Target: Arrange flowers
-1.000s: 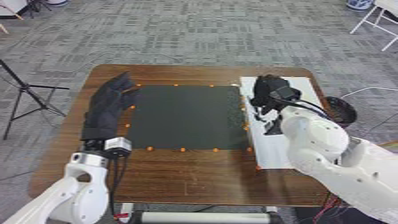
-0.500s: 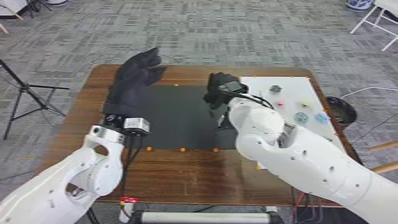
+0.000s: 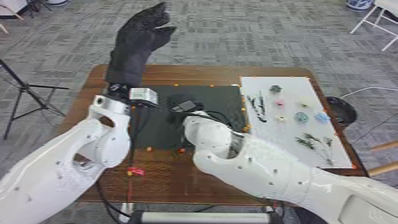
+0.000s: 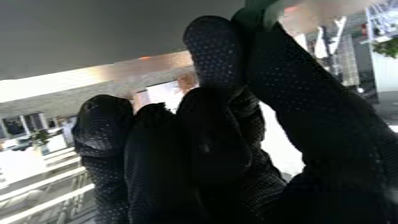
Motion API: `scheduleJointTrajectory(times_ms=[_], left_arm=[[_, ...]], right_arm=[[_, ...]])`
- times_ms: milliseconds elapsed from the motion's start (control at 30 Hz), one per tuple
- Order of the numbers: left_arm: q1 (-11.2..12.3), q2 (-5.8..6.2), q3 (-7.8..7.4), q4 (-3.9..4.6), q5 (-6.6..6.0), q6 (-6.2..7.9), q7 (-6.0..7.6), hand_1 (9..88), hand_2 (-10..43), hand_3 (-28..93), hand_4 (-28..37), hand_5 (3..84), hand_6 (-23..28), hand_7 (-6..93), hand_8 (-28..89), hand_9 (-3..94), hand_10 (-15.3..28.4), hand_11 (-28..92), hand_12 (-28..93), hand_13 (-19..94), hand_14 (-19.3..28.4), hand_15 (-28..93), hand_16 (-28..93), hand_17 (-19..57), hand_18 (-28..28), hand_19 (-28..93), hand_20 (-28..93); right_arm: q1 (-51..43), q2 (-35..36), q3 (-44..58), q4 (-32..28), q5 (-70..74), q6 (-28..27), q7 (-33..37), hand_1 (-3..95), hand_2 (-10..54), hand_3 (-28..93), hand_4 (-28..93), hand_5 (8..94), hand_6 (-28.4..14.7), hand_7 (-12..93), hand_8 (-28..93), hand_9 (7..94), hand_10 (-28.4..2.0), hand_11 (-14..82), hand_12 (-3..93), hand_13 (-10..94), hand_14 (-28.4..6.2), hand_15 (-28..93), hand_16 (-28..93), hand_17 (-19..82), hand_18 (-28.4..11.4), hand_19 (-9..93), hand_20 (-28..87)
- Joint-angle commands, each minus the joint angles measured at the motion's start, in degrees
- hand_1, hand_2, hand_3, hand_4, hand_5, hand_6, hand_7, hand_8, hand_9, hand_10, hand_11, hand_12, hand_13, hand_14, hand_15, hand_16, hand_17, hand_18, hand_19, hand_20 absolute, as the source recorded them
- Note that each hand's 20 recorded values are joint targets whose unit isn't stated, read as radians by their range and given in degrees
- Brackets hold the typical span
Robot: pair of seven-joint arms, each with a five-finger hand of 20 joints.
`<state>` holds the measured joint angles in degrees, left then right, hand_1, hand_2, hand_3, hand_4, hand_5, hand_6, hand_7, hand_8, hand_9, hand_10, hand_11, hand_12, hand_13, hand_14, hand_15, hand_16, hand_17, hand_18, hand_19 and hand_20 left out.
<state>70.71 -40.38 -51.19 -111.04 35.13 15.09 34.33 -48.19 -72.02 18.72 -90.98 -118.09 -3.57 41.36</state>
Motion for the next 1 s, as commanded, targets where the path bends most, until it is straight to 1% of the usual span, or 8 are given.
scheduleJointTrajectory(times_ms=[33, 200, 233, 333, 433, 667, 900, 1000], left_arm=[[2.04, -0.99, 1.33, 1.38, 0.94, -0.42, 1.20, 33.0, -5.8, 68, -19.8, 31.5, 1.7, 26.9, -11, 25.7, 11.4, 31, 20, 24, 13.6, 39, 4, -7.3, 19.9, 42, 17], [2.12, -2.06, 1.76, 1.46, 1.60, 1.25, 1.95, 33.2, -5.7, 68, -19.8, 31.4, 1.7, 26.6, -11, 25.6, 11.4, 31, 20, 24, 13.6, 39, 4, -7.4, 20.0, 42, 17], [2.55, -2.24, 1.56, 1.21, 1.59, 1.88, 2.23, 33.2, -5.7, 68, -19.8, 31.4, 1.7, 26.5, -11, 25.6, 11.4, 31, 20, 24, 13.6, 39, 4, -7.4, 20.0, 42, 17], [2.28, -3.05, 1.89, 1.40, 1.84, 2.34, 2.69, 33.0, -5.8, 68, -19.8, 31.4, 1.6, 26.4, -11, 25.7, 11.4, 31, 20, 24, 13.7, 39, 5, -7.5, 20.0, 42, 17], [2.42, -2.97, 2.28, 0.97, 1.89, 3.14, 3.32, 33.0, -5.8, 68, -19.9, 31.4, 1.6, 26.4, -11, 25.7, 11.4, 31, 20, 24, 13.7, 39, 5, -7.5, 20.0, 42, 17], [1.87, -3.17, 2.79, 0.86, 2.03, 3.33, 3.91, 32.9, -5.8, 68, -19.9, 31.4, 1.6, 26.3, -11, 25.8, 11.5, 30, 20, 24, 13.7, 39, 5, -7.5, 19.9, 41, 17], [2.44, -2.88, 2.72, 0.03, 1.66, 4.25, 4.99, 32.9, -5.8, 68, -20.0, 31.4, 1.6, 26.3, -11, 25.8, 11.4, 30, 20, 24, 13.7, 38, 5, -7.5, 19.9, 41, 17], [2.30, -3.09, 2.86, 0.09, 1.75, 4.00, 5.08, 32.9, -5.8, 68, -20.0, 31.4, 1.7, 26.2, -11, 25.8, 11.4, 30, 20, 24, 13.7, 38, 5, -7.6, 20.0, 41, 17]], right_arm=[[-2.28, -3.96, 2.63, 2.56, -1.22, -2.02, -2.58, 41.3, -9.5, 84, -10, 75.6, -1.3, 48, 31, 83.8, -5.9, 71.0, 64.7, 84, -5.5, 88, 45, 45, -20.7, 93, 39], [-2.62, -6.34, 2.69, 6.35, -2.09, -1.76, -2.81, 41.5, -9.5, 84, -10, 75.5, -1.0, 48, 31, 83.8, -5.9, 70.9, 64.7, 84, -5.6, 88, 45, 45, -20.8, 93, 39], [-2.64, -6.95, 2.54, 7.33, -2.19, -1.28, -3.11, 41.5, -9.5, 84, -10, 75.5, -1.0, 48, 31, 83.9, -6.0, 70.9, 64.6, 84, -5.6, 88, 45, 45, -20.7, 93, 39], [-2.16, -8.64, 2.16, 10.04, 0.00, 0.67, -2.61, 41.5, -9.5, 84, -10, 75.5, -0.9, 48, 31, 84.0, -5.9, 70.8, 64.5, 84, -5.6, 88, 45, 45, -20.8, 93, 39], [-2.27, -10.39, 2.74, 12.35, 2.31, 2.09, -2.50, 41.4, -9.5, 84, -11, 75.7, -0.8, 48, 31, 84.1, -5.9, 70.7, 64.5, 84, -5.7, 88, 45, 45, -20.8, 93, 39], [-2.72, -13.14, 3.64, 14.02, 4.81, 5.41, -0.87, 41.3, -9.5, 84, -11, 75.9, -0.4, 48, 30, 84.4, -5.8, 70.4, 64.5, 84, -5.6, 88, 45, 46, -21.0, 93, 40], [-3.00, -15.86, 4.18, 16.06, 3.82, 5.11, -0.95, 41.1, -9.5, 84, -11, 76.0, -0.1, 48, 30, 84.6, -5.8, 70.2, 64.1, 85, -5.6, 88, 45, 46, -21.1, 93, 40], [-2.56, -16.61, 3.74, 17.77, 4.11, 5.20, -0.35, 41.0, -9.5, 83, -11, 76.2, 0.1, 48, 30, 84.7, -5.7, 70.0, 63.9, 85, -5.5, 88, 45, 46, -21.1, 93, 40]])
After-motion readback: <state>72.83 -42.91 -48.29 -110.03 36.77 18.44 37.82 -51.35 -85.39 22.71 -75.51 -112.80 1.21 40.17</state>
